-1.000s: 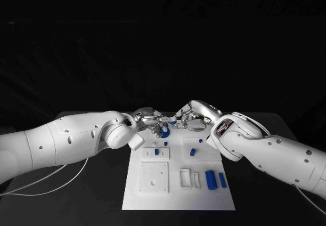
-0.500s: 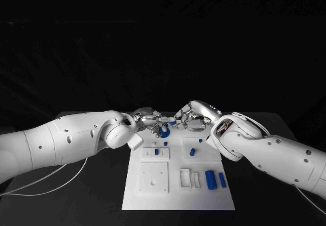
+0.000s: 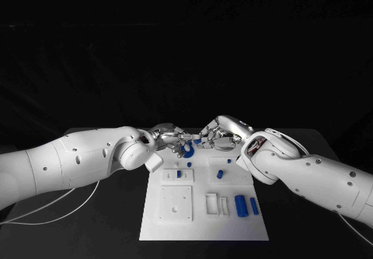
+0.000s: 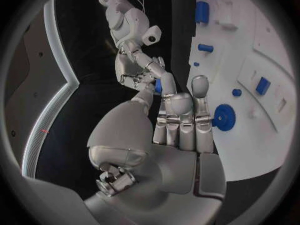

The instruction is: Assemble the parts on the task board

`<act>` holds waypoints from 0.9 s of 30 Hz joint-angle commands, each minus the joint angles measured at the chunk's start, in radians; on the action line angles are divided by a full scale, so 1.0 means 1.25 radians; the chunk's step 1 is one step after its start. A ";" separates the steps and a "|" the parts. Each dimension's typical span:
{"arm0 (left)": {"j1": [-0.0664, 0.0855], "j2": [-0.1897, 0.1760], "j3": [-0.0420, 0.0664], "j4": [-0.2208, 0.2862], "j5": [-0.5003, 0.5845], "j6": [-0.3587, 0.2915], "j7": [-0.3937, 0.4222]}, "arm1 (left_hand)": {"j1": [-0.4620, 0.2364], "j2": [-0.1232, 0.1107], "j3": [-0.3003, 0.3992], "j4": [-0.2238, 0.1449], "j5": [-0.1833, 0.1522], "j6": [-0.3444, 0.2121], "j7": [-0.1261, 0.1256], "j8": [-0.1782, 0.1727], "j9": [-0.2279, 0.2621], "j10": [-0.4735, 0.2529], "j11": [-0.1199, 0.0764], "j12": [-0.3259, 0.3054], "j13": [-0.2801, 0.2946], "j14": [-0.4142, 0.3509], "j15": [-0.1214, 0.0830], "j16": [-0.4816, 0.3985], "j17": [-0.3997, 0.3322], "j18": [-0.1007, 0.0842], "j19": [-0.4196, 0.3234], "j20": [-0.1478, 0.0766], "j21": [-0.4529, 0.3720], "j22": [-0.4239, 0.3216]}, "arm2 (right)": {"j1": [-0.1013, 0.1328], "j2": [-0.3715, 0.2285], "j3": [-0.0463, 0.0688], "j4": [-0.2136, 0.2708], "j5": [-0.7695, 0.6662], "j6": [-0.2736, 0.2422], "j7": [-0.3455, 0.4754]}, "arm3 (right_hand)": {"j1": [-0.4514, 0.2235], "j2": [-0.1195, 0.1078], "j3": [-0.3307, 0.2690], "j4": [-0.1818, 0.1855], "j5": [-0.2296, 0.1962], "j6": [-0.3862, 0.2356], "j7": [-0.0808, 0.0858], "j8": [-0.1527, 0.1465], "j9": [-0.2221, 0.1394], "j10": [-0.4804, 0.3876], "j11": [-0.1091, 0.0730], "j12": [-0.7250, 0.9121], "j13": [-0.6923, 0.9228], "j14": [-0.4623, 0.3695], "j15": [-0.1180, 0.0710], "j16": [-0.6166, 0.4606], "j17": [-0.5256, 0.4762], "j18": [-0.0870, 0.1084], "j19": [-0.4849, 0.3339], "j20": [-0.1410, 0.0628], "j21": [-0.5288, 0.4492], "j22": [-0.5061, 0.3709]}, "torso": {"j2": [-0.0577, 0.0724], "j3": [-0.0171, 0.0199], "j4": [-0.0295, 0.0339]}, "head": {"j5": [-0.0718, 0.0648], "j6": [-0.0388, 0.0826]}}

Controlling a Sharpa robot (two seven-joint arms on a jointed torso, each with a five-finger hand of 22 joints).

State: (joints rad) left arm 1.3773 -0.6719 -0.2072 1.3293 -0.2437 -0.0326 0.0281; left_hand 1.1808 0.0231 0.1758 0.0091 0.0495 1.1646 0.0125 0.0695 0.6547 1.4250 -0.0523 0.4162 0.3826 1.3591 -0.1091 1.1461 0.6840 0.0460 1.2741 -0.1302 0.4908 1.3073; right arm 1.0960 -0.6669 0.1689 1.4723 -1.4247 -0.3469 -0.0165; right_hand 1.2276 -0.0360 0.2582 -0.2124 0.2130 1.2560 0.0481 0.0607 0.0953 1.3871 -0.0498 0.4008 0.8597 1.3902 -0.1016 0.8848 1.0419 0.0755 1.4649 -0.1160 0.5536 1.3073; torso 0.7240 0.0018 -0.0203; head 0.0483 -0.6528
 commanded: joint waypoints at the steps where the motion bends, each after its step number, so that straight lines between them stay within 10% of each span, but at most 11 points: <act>1: 0.002 -0.002 0.002 -0.002 0.008 0.014 0.006 | -0.003 -0.010 -0.003 -0.004 0.002 0.007 0.001 0.003 0.000 -0.006 -0.001 0.003 0.001 -0.006 0.001 0.004 0.000 -0.004 -0.001 0.003 -0.002 0.016 | -0.002 -0.002 -0.001 -0.004 -0.004 0.018 -0.003 | 0.004 0.007 -0.004 0.002 0.005 0.026 -0.020 0.002 0.094 0.002 -0.002 -0.003 0.001 0.007 0.000 0.003 0.001 -0.010 0.036 -0.006 0.003 0.052 | 0.000 -0.0002 0.0001 | -0.001 0.000; 11: 0.002 -0.002 0.002 -0.003 -0.012 0.027 -0.002 | -0.012 -0.054 -0.007 0.013 0.003 0.010 0.005 0.000 -0.012 -0.009 0.001 0.005 0.001 -0.011 0.003 0.005 -0.005 -0.005 -0.005 0.005 -0.004 0.016 | -0.002 -0.002 -0.001 -0.003 -0.001 0.018 -0.002 | 0.003 0.007 -0.005 0.002 0.006 0.026 -0.020 0.002 0.093 0.002 -0.002 -0.003 0.001 0.008 0.000 0.004 0.002 -0.010 0.036 -0.006 0.003 0.052 | 0.001 0.0001 0.0001 | 0.001 -0.001; 12: 0.002 -0.002 0.002 -0.003 -0.013 0.027 -0.003 | -0.016 -0.057 -0.017 0.013 0.038 0.011 0.006 0.001 -0.012 -0.009 0.002 0.005 0.001 -0.012 0.004 0.004 -0.006 -0.005 -0.006 0.005 -0.004 0.016 | -0.002 -0.002 -0.001 -0.003 -0.001 0.018 -0.002 | 0.003 0.007 -0.005 0.002 0.006 0.026 -0.020 0.002 0.093 0.002 -0.002 -0.003 0.001 0.008 0.000 0.004 0.002 -0.010 0.036 -0.006 0.003 0.052 | 0.000 0.0003 0.0001 | 0.001 -0.002; 13: 0.002 -0.002 0.002 -0.003 -0.014 0.028 -0.003 | -0.018 -0.055 -0.055 0.012 0.122 0.011 0.007 0.001 -0.013 -0.009 0.001 0.005 0.001 -0.013 0.004 0.005 -0.005 -0.005 -0.007 0.005 -0.004 0.016 | -0.002 -0.002 -0.001 -0.003 -0.001 0.018 -0.002 | 0.003 0.007 -0.005 0.002 0.006 0.026 -0.020 0.002 0.093 0.002 -0.002 -0.003 0.001 0.008 0.000 0.004 0.002 -0.010 0.036 -0.006 0.003 0.052 | 0.000 0.0002 0.0001 | 0.001 -0.002; 20: 0.002 -0.002 0.002 -0.004 -0.020 0.032 -0.005 | 0.031 0.009 -0.204 -0.015 0.141 0.009 0.006 0.000 -0.030 -0.015 0.002 0.010 0.000 -0.017 0.004 0.010 -0.013 -0.003 -0.009 0.007 -0.003 0.015 | -0.002 -0.002 -0.001 -0.003 0.000 0.019 -0.002 | 0.003 0.007 -0.005 0.002 0.006 0.026 -0.020 0.002 0.093 0.002 -0.002 -0.003 0.001 0.008 0.000 0.004 0.002 -0.010 0.036 -0.006 0.003 0.052 | 0.000 0.0001 -0.0004 | 0.001 -0.002; 27: 0.002 -0.001 0.002 -0.004 -0.024 0.032 -0.006 | 0.038 0.010 -0.206 -0.023 0.154 0.008 0.007 -0.001 -0.039 -0.017 0.002 0.009 -0.001 -0.019 0.005 0.010 -0.016 -0.004 -0.010 0.007 -0.003 0.016 | -0.002 -0.001 -0.001 -0.003 0.001 0.019 -0.001 | 0.003 0.008 -0.006 0.003 0.007 0.026 -0.020 0.002 0.093 0.003 -0.002 -0.004 0.001 0.008 0.000 0.003 0.003 -0.009 0.036 -0.006 0.004 0.052 | 0.000 0.0000 -0.0003 | 0.001 -0.002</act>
State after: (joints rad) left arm 1.3786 -0.6752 -0.2064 1.3225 -0.2649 -0.0097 0.0175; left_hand 1.2249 0.0279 -0.0807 -0.0157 0.2382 1.1718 0.0196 0.0697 0.6070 1.4111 -0.0516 0.4230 0.3825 1.3415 -0.1053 1.1534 0.6649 0.0460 1.2670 -0.1232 0.4908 1.3078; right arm 1.0943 -0.6688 0.1676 1.4684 -1.4237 -0.3355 -0.0184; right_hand 1.2309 -0.0330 0.2536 -0.2110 0.2171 1.2607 0.0468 0.0608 0.0956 1.3889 -0.0480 0.4008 0.8599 1.3900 -0.1015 0.8848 1.0446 0.0759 1.4649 -0.1159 0.5536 1.3074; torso 0.7244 0.0018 -0.0203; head 0.0495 -0.6557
